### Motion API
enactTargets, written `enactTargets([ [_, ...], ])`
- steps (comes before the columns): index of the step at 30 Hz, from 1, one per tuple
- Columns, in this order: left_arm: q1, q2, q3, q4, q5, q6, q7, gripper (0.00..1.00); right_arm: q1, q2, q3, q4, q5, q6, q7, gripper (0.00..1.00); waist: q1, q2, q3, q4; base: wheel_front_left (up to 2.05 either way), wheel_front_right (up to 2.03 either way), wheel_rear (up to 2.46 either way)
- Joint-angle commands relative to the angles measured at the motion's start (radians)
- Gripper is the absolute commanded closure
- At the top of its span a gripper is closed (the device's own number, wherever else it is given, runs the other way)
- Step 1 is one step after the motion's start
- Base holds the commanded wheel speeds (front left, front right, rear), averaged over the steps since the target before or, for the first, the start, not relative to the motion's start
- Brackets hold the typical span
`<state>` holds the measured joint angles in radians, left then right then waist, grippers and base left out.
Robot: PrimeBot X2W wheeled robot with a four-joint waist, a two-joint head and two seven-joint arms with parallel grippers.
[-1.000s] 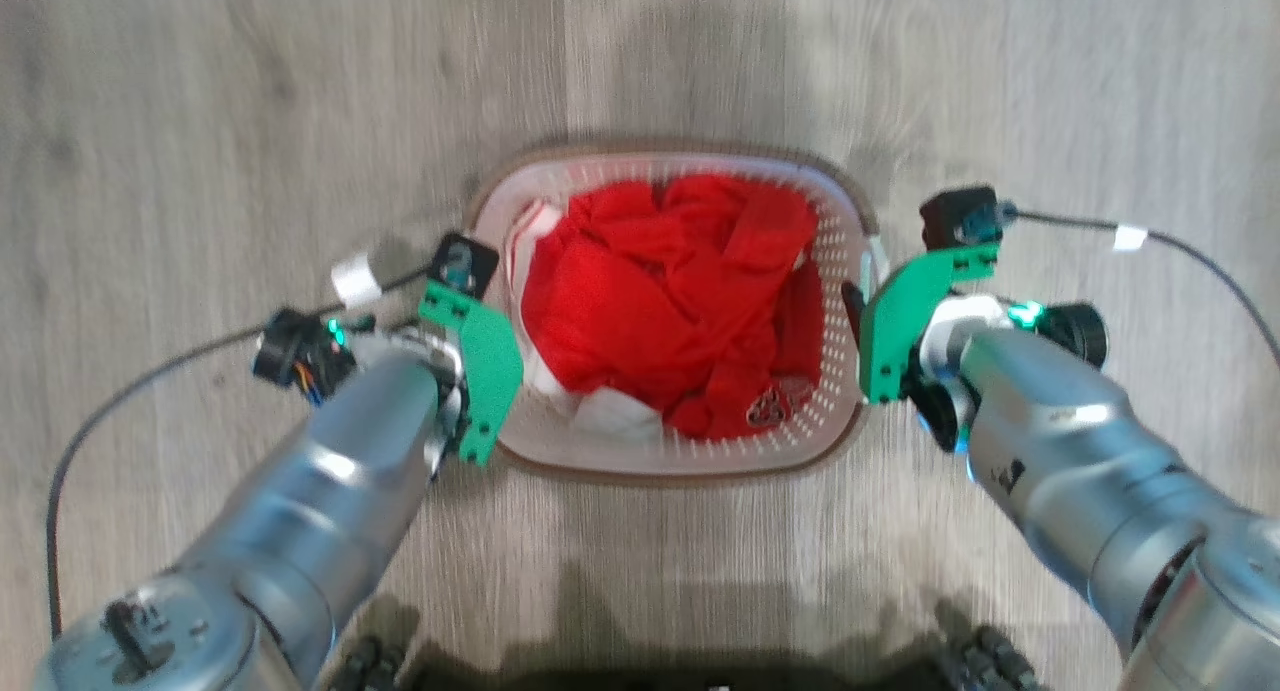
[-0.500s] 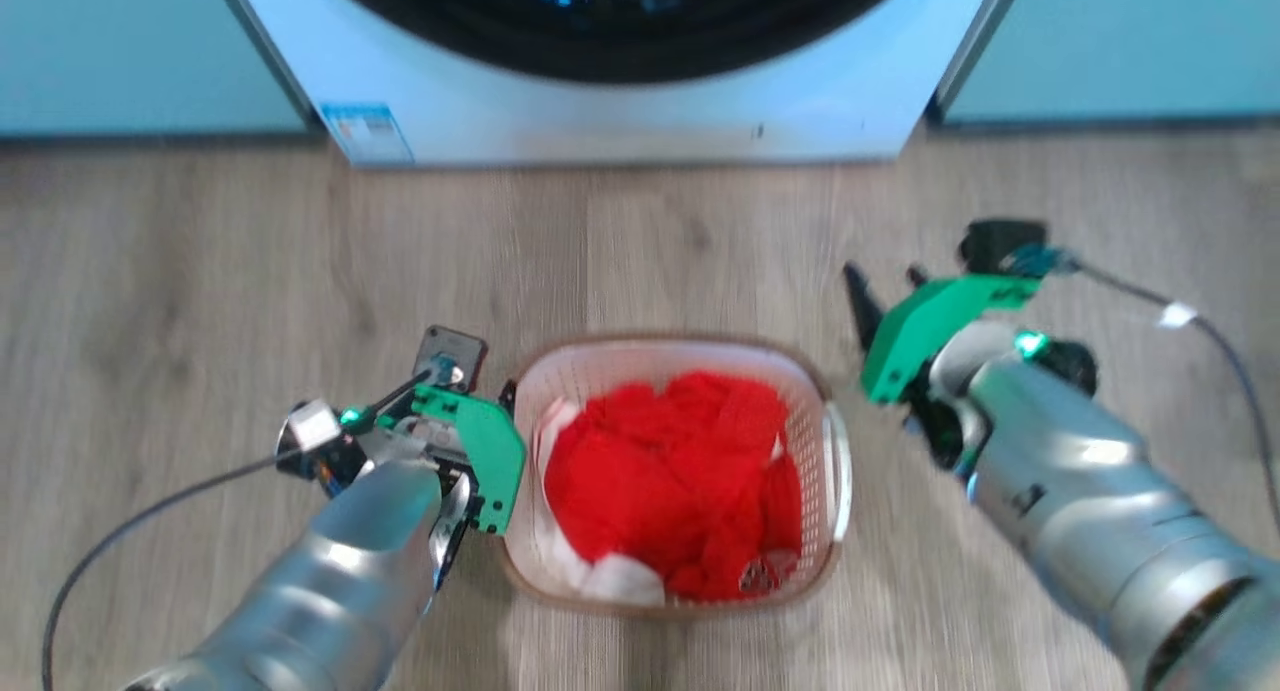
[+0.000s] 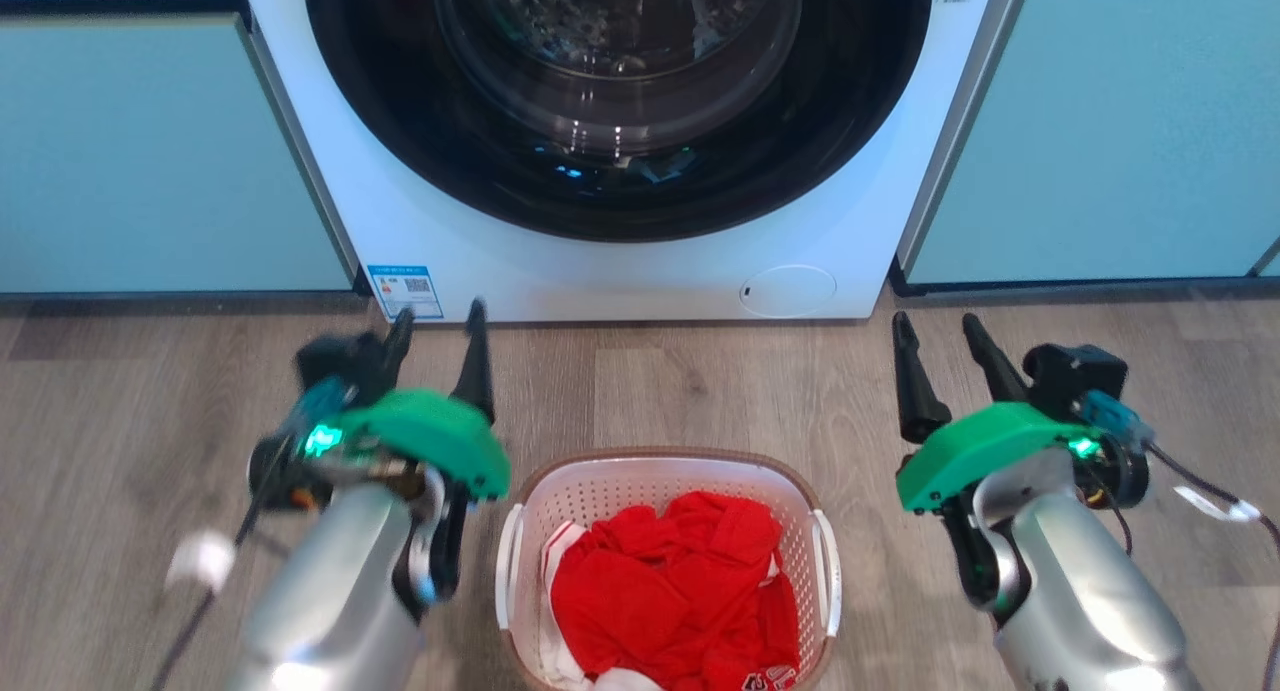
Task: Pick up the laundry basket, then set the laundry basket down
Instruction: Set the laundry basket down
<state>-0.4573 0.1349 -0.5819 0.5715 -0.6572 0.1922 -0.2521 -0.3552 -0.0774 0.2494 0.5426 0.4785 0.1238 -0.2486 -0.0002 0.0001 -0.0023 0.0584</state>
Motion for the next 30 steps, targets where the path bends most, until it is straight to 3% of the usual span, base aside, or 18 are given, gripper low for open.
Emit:
enactTargets([
  [1,0.007,0.0,0.099,-0.076,0.029,-0.014,-0.01,0.0,-0.013,0.013,-0.009,-0.079,-0.041,0.007,-0.013,0.0,0.0002,-0.0001,-0.01,0.0,0.0,0.0,0.0],
  [7,0.21,-0.068,0.367,-0.26,0.148,-0.097,-0.01,0.0,0.125,0.026,-0.049,-0.267,-0.157,0.007,-0.013,0.0,0.0002,-0.0001,-0.025,0.0,0.0,0.0,0.0],
  [11,0.293,-0.082,0.427,-0.322,0.266,-0.128,-0.01,0.0,0.194,0.027,-0.068,-0.338,-0.154,0.007,-0.013,0.0,0.0002,-0.0001,-0.026,0.002,0.0,0.0,0.0],
  [14,0.338,-0.084,0.428,-0.356,0.413,-0.098,-0.01,0.0,0.238,0.027,-0.083,-0.358,-0.149,0.007,-0.013,0.0,0.0002,-0.0001,-0.025,0.005,0.0,0.0,0.0],
  [18,0.376,-0.084,0.385,-0.382,0.505,-0.079,-0.01,0.0,0.275,0.027,-0.092,-0.362,-0.157,0.007,-0.013,0.0,0.0002,-0.0001,-0.026,0.006,0.0,0.0,0.0],
  [30,0.405,-0.085,0.344,-0.389,0.414,-0.138,-0.01,0.0,0.292,0.027,-0.084,-0.372,-0.169,0.007,-0.013,0.0,0.0002,-0.0001,-0.034,0.0,0.0,0.0,0.0],
])
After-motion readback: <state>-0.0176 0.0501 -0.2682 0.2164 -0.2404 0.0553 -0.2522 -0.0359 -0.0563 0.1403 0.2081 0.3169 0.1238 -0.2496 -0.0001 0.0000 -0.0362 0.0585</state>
